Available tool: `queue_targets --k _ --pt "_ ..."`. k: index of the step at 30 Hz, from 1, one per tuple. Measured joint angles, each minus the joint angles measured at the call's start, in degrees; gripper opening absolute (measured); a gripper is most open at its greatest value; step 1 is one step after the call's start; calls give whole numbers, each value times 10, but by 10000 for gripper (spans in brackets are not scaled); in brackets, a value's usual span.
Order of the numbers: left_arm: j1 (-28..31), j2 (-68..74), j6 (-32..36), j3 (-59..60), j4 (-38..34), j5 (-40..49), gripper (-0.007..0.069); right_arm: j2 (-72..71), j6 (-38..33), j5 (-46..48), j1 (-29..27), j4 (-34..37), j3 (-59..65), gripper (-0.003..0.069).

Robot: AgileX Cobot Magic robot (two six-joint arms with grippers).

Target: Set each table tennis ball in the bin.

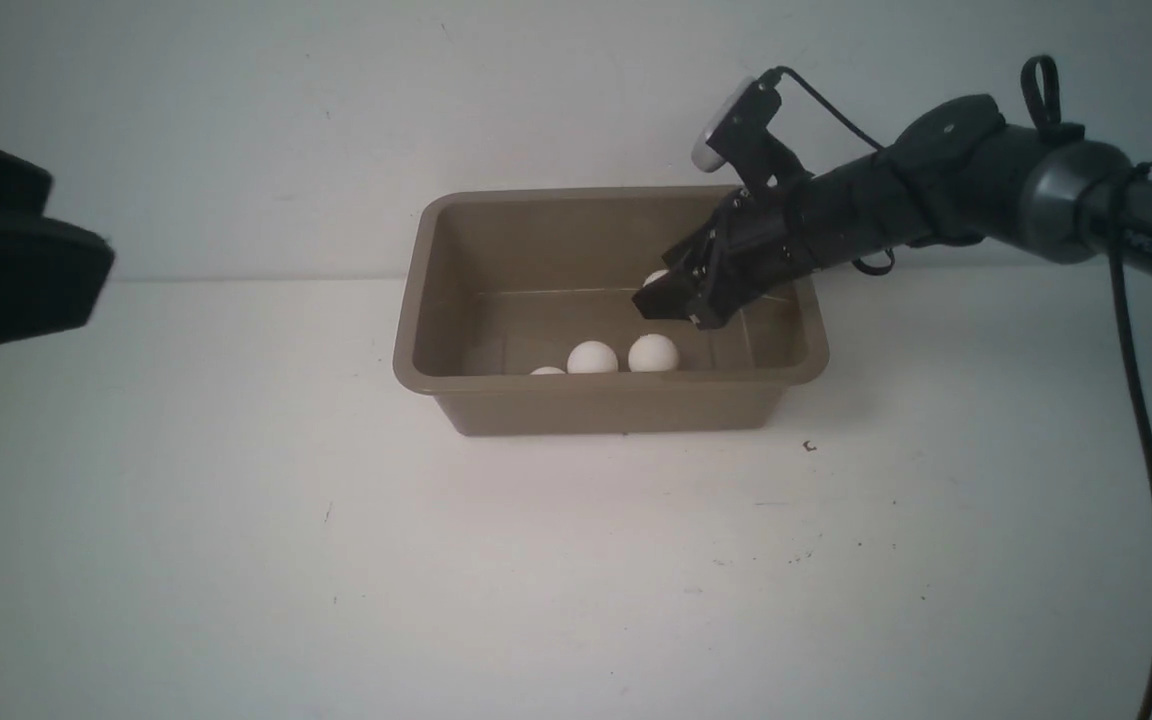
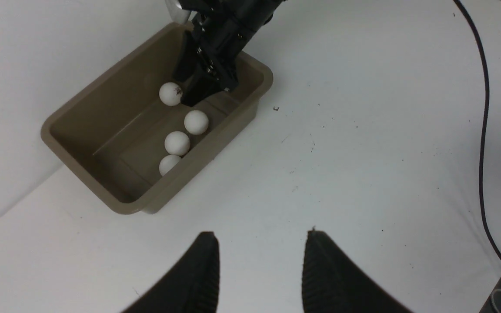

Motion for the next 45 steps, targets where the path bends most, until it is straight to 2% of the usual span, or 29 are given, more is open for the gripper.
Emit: queue_targets --k 2,4,7,8,10,11,12,15,19,24,28,33,39,45 --pt "0 -14 -7 0 1 4 247 -1 16 5 0 0 0 425" --pt "0 -31 -21 0 3 5 247 -10 30 9 0 -6 1 371" --pt "0 -58 -42 0 12 5 247 -46 33 3 0 -29 3 202" --pt "0 -69 -50 0 19 5 247 -71 33 -4 0 -44 4 113" --pt "0 -95 -61 0 34 6 247 -121 37 -17 -2 -80 4 29" --pt "0 -95 -63 0 36 6 247 -121 37 -17 -2 -80 4 29" --pt "0 -131 -74 -1 63 6 247 -170 51 -23 -9 -113 4 5" --pt "0 -166 -87 -1 100 7 247 -229 80 -28 -29 -142 3 -3" --pt "0 -225 -125 -2 186 9 247 -298 156 -29 -84 -160 5 -8" --pt "0 -276 -148 22 249 9 247 -387 204 -36 -143 -175 76 -8" --pt "0 -308 -160 94 266 10 247 -501 221 -92 -182 -190 227 -8" --pt "0 -325 -169 180 267 3 247 -667 233 -225 -208 -172 447 -8" --pt "0 -358 -164 268 245 -125 247 -870 233 -340 -211 -126 689 -8" --pt "0 -429 -152 333 240 -210 247 -982 233 -356 -211 -111 813 -8"
